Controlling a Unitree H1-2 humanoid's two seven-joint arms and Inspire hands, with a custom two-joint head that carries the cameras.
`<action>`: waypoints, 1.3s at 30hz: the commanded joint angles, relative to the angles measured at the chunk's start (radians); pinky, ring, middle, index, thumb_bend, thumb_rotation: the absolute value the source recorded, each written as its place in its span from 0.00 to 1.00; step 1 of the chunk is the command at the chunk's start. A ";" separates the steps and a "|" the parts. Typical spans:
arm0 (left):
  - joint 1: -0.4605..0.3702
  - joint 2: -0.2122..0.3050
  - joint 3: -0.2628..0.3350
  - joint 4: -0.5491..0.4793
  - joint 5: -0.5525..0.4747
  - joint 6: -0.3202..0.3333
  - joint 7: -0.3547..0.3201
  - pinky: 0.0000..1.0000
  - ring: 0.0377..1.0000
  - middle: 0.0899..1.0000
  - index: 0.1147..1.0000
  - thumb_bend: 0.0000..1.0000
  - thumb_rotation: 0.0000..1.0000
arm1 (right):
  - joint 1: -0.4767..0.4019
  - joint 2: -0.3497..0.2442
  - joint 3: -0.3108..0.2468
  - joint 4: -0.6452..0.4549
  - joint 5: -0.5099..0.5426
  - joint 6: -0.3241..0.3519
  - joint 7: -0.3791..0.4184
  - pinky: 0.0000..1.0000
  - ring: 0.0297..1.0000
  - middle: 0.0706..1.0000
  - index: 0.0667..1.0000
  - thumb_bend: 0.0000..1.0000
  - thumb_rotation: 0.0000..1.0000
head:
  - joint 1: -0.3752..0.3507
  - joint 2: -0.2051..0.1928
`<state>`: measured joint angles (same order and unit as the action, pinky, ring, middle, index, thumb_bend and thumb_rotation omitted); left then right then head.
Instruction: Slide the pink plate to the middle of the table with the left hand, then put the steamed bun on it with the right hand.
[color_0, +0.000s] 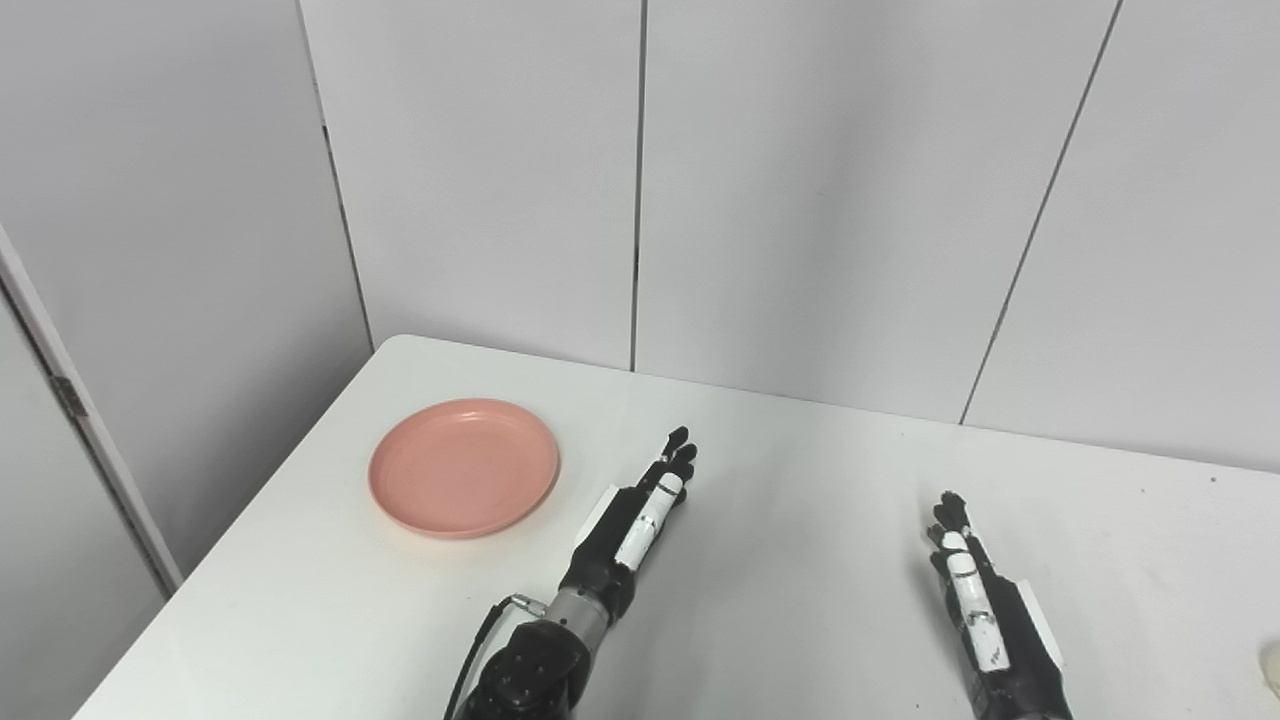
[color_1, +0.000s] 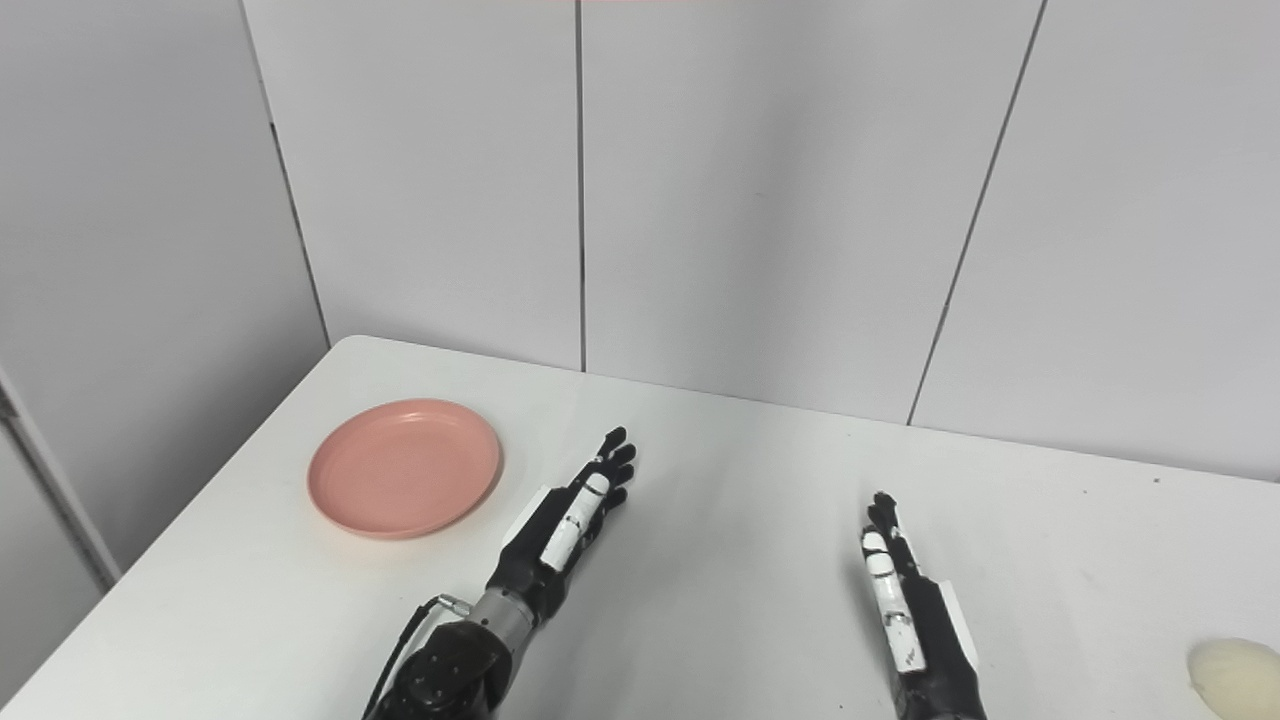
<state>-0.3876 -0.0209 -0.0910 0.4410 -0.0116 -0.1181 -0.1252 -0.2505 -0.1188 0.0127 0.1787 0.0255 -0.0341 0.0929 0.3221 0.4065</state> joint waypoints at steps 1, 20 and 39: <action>0.068 -0.029 -0.007 0.060 -0.007 0.029 0.000 1.00 1.00 1.00 1.00 0.47 1.00 | 0.010 -0.008 -0.011 -0.006 -0.005 0.022 -0.009 1.00 1.00 1.00 1.00 0.11 1.00 | 0.001 0.002; 0.017 -0.024 0.044 -0.365 -0.032 0.173 0.036 0.98 0.97 0.98 1.00 0.55 1.00 | -0.005 -0.017 -0.020 0.021 0.007 0.006 0.005 1.00 1.00 1.00 1.00 0.10 1.00 | 0.017 -0.008; -0.056 0.044 0.201 -0.748 -0.083 0.295 0.115 0.98 0.92 0.92 0.92 0.56 1.00 | -0.013 -0.041 -0.040 0.040 0.046 -0.010 0.042 1.00 1.00 1.00 1.00 0.10 1.00 | 0.064 0.004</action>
<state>-0.4055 0.0123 0.1004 -0.2678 -0.0846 0.1880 -0.0226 -0.2746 -0.1388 -0.0092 0.1974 0.0706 -0.0374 0.1412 0.3850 0.4096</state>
